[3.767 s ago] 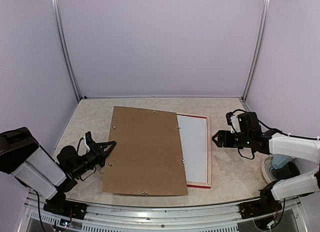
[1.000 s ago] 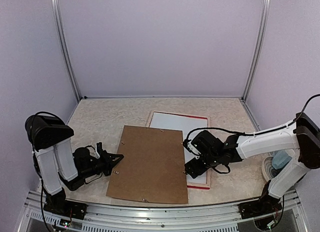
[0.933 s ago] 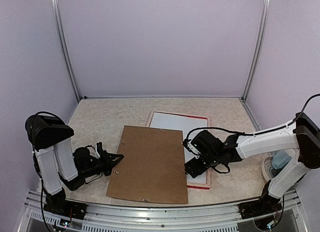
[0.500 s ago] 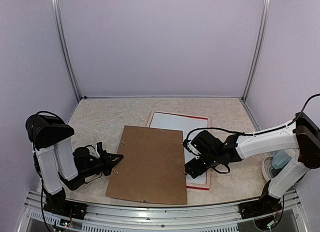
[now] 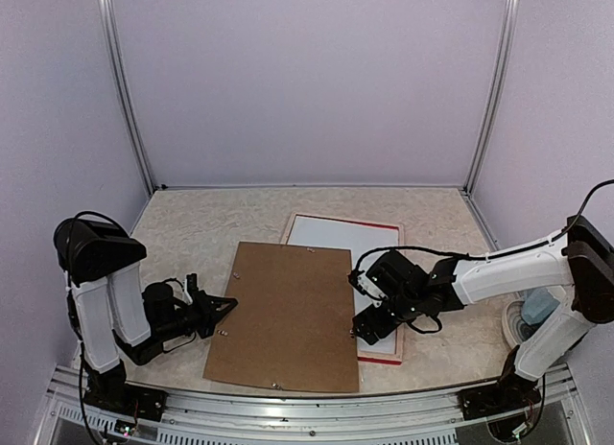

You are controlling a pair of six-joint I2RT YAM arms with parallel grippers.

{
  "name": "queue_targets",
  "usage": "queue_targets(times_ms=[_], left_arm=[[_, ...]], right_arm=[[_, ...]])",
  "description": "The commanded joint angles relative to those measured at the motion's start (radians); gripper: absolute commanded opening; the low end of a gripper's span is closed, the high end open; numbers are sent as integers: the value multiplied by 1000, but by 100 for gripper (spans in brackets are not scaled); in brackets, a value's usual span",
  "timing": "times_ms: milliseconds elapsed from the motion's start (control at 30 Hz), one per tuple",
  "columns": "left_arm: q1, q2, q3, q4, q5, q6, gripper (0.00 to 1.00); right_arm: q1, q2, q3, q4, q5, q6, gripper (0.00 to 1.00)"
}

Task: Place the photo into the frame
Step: Adjust the fastener on the backboard.

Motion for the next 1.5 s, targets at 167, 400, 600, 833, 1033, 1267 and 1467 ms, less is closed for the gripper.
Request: queue_targets(times_ms=[167,400,600,833,1033,1267,1467], left_arm=[[3,75,-40,276,40,101,0],[9,79,-37,276,44,99,0],[21,87,-35,276,55,103,0],[21,89,-29,276,64,101,0],[21,88,-24,276,69,99,0],[19,87,-17,276,75,93,0],[20,81,-14,276,80,90,0]], right_arm=[[18,12,33,-3,-26,-12,87],[18,2,63,-43,34,-17,89],[-2,-19,156,-125,140,-75,93],[-112,78,293,-164,255,-134,98],[-203,213,436,-157,299,-166,99],[-254,394,577,-167,312,-175,99],[-262,457,625,-179,290,-183,99]])
